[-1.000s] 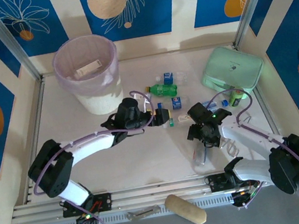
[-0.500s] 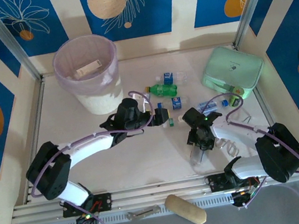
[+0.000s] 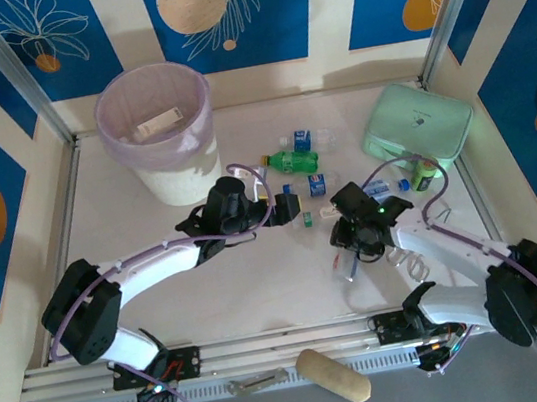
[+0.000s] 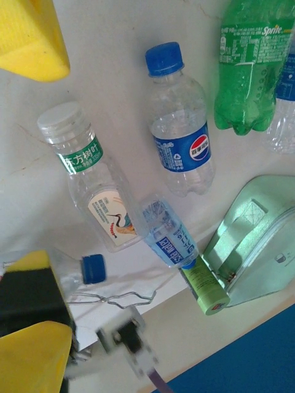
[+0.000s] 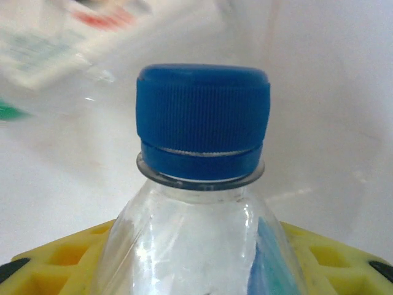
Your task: Put the plastic bottles in the bin
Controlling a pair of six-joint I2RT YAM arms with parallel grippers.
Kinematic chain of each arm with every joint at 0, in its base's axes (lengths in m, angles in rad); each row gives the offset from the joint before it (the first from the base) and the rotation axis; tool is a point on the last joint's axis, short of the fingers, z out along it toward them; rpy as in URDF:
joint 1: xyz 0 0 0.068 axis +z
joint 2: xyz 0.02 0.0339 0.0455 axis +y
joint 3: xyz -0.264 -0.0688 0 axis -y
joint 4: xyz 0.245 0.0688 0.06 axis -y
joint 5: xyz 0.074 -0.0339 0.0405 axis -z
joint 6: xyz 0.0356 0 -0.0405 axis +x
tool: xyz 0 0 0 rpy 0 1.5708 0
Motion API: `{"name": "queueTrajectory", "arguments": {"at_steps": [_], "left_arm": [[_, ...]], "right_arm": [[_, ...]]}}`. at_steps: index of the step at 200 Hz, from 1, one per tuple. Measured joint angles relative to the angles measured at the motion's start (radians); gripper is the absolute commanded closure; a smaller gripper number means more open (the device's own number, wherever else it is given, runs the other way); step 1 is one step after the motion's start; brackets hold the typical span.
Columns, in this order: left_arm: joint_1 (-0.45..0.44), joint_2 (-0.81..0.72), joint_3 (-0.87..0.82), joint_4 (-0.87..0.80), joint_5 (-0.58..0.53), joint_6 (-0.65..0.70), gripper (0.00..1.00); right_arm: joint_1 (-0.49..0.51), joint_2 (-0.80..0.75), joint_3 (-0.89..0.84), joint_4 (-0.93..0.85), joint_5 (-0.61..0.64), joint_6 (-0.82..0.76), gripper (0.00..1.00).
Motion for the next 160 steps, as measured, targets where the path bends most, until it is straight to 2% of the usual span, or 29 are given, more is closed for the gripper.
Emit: {"name": "queueTrajectory", "arguments": {"at_steps": [50, 103, 160], "left_arm": [[-0.023, 0.0, 0.0, 0.031, 0.061, 0.01, 0.03], [-0.051, 0.008, 0.006, 0.029, 0.133, 0.032, 0.03], [-0.053, 0.052, 0.013, 0.036, 0.186, 0.032, 0.05]], "right_arm": [[-0.075, -0.098, 0.029, 0.195, -0.006, -0.035, 0.51], [-0.115, 0.055, 0.204, 0.351, -0.074, -0.09, 0.51], [-0.106, 0.071, 0.237, 0.399, -0.197, -0.09, 0.52]]}}
